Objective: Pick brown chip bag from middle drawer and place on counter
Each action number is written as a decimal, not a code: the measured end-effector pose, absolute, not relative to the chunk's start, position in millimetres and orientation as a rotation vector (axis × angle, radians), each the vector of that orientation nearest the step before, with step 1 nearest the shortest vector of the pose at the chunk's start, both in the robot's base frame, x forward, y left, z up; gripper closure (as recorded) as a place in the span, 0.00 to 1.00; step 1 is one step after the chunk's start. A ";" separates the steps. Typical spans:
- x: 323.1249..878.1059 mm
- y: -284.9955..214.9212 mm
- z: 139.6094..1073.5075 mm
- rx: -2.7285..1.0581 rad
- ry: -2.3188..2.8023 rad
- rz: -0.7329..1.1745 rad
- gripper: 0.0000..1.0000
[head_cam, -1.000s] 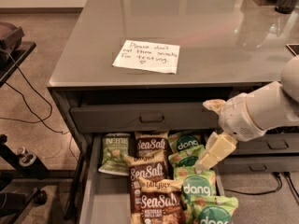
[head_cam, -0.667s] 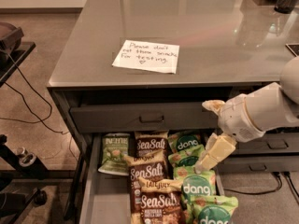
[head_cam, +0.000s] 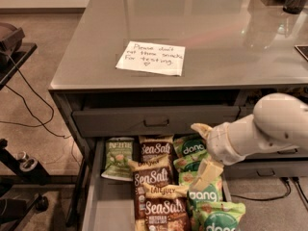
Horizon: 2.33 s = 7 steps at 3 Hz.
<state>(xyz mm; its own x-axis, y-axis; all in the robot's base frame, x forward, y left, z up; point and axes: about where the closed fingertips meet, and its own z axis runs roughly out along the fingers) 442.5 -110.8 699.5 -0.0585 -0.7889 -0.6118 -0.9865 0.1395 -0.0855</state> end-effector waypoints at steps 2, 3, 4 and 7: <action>438.6 -63.4 545.3 -1.706 1.852 0.730 0.00; 431.4 -60.0 529.7 -1.693 1.864 0.781 0.00; 431.4 -60.0 529.6 -1.694 1.864 0.780 0.00; 411.2 -50.2 468.7 -1.814 1.851 0.690 0.00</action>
Offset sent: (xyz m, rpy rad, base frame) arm -0.0084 0.0665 -0.2381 0.1940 0.2264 0.0898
